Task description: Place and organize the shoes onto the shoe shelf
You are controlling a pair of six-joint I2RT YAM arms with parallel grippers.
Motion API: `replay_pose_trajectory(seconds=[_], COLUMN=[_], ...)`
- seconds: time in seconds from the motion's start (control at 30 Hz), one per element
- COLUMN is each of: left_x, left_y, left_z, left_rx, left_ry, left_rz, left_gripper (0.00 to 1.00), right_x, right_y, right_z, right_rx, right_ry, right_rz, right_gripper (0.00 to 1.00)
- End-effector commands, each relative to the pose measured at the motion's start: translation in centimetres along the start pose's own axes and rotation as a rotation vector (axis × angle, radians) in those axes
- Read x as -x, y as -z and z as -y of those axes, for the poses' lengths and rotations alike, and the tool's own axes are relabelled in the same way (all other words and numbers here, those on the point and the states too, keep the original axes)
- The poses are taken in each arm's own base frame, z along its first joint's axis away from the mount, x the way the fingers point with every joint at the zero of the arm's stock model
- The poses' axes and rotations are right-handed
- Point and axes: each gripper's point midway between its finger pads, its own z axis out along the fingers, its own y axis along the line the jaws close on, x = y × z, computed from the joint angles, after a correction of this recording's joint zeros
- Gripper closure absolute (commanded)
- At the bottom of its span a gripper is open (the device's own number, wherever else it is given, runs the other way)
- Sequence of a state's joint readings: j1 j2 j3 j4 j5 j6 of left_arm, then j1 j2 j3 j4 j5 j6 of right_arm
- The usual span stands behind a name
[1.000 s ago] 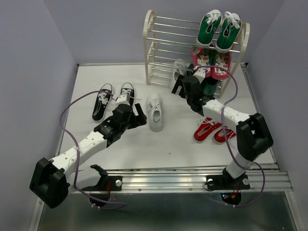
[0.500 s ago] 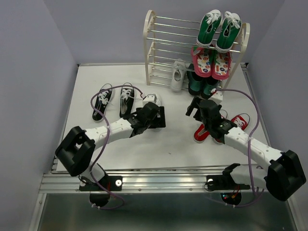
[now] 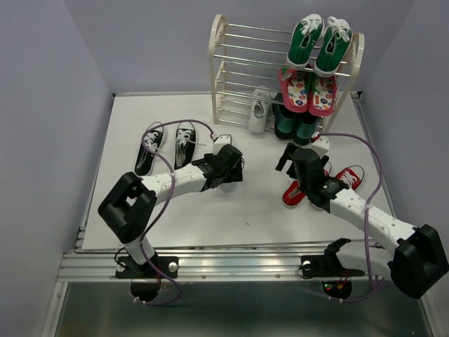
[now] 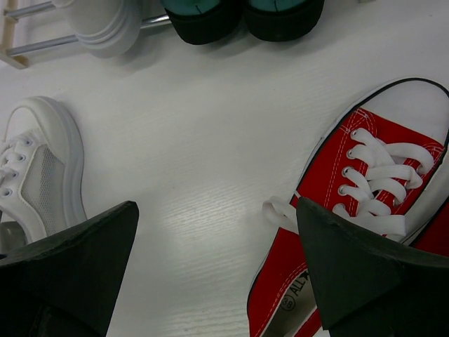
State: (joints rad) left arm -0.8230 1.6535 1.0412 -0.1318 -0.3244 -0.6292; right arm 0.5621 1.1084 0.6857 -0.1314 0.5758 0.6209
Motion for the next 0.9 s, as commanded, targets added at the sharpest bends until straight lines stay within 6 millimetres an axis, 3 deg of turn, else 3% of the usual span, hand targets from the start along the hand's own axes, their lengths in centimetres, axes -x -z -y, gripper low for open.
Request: replay_pose_trajectory(seconds=[0.0,0.13,0.2,0.23,0.3,0.37,0.67,0.87], left_x=[0.9,0.3,0.1,0.1,0.4,0.9,3.9,6.6], left_y=[-0.2,-0.7,-0.7,-0.7,-0.4,-0.1,1.6,3.3], left_z=[0.2,0.0,0.0,0.0,0.0,0.1,-0.1,1.0], left_rx=[0.031,0.05,0.053,0.053,0.056,0.065,0.102,0.021], left_ry=[0.0,-0.017,-0.019,-0.02,-0.016,-0.017,-0.075,-0.121], left_rz=[0.012,-0.01,-0.015,-0.014,-0.004,0.013,0.146,0.245], left_gripper=[0.2,0.28,0.43,0.62,0.85,1.0,1.0,1.0], right_x=[1.0,1.0,1.0,1.0,0.9,0.9,0.5,0.1], right_y=[0.0,-0.1,-0.1,-0.1,-0.1,-0.1,-0.4,-0.7], right_z=[1.0,1.6,1.7,1.7,1.7,1.8,2.0,1.6], right_rx=[-0.048,-0.077,-0.082,-0.081,-0.082,-0.084,-0.093,-0.08], right_ry=[0.005,0.022,0.022,0.021,0.019,0.02,0.053,0.065], right_rz=[0.051,0.058,0.062,0.063,0.062,0.062,0.05,0.03], right_gripper=[0.0,0.0,0.0,0.0,0.0,0.0,0.0,0.0])
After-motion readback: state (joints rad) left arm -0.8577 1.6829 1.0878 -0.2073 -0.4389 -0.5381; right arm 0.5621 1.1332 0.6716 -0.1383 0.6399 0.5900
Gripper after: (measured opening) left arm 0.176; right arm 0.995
